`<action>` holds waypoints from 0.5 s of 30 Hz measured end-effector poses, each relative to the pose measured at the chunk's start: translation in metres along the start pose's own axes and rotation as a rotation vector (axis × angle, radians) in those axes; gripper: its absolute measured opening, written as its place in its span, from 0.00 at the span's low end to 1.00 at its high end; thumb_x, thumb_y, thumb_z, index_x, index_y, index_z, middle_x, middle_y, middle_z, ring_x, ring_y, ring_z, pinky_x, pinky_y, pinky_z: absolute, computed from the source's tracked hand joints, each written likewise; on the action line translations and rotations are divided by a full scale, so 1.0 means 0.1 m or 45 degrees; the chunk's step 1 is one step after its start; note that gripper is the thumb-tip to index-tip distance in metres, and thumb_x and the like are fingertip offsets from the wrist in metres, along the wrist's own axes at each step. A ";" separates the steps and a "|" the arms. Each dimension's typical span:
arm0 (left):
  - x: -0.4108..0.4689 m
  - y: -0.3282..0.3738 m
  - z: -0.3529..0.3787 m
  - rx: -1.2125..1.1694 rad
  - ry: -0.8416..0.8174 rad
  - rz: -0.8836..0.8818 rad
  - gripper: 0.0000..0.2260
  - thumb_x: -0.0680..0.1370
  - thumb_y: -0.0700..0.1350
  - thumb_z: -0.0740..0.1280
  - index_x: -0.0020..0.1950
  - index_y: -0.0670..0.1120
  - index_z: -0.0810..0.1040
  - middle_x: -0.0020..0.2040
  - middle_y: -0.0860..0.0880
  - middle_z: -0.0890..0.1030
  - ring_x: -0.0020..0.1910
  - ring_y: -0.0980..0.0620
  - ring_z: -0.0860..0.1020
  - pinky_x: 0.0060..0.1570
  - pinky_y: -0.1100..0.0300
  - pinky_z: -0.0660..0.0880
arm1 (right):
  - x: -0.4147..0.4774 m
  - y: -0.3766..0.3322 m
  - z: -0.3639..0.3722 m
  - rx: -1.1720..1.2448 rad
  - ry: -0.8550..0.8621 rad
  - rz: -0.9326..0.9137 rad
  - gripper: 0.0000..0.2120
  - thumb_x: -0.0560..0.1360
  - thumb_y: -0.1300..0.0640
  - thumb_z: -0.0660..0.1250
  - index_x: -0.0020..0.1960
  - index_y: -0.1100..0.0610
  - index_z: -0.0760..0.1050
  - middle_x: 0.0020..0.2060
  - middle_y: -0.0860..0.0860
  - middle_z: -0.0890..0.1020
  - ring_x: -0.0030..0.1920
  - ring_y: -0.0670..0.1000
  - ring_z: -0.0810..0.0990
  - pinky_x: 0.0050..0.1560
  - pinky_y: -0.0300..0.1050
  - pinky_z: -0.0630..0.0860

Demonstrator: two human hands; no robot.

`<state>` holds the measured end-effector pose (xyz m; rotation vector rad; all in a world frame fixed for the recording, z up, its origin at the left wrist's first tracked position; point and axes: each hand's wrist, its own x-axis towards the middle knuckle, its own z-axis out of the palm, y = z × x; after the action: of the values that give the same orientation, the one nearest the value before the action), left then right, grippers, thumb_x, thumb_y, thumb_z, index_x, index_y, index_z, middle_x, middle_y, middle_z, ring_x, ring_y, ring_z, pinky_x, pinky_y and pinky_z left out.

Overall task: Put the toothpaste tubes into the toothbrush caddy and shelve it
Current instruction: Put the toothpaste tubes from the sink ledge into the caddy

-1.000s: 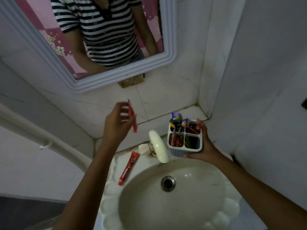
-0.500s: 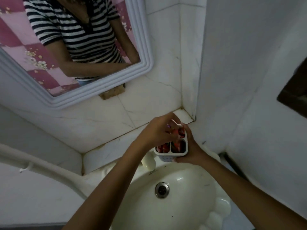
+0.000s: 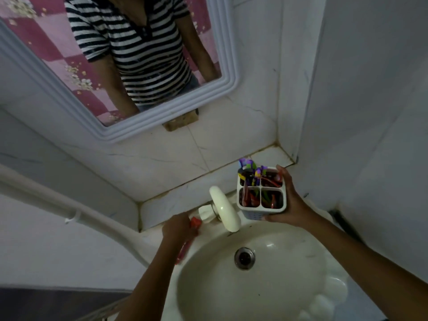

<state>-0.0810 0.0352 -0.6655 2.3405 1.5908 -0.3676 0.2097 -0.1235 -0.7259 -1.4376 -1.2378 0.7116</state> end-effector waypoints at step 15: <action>-0.48 1.17 -1.72 -0.862 0.641 0.648 0.09 0.73 0.46 0.73 0.50 0.47 0.77 0.43 0.59 0.79 0.38 0.58 0.83 0.39 0.65 0.81 | -0.01 -0.03 0.02 0.024 -0.017 0.135 0.71 0.57 0.68 0.85 0.75 0.24 0.43 0.79 0.51 0.57 0.75 0.45 0.69 0.61 0.39 0.78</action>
<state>0.0197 0.0173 -0.4784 2.2276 0.9714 0.7958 0.2064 -0.1239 -0.7239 -1.4933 -1.1687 0.8040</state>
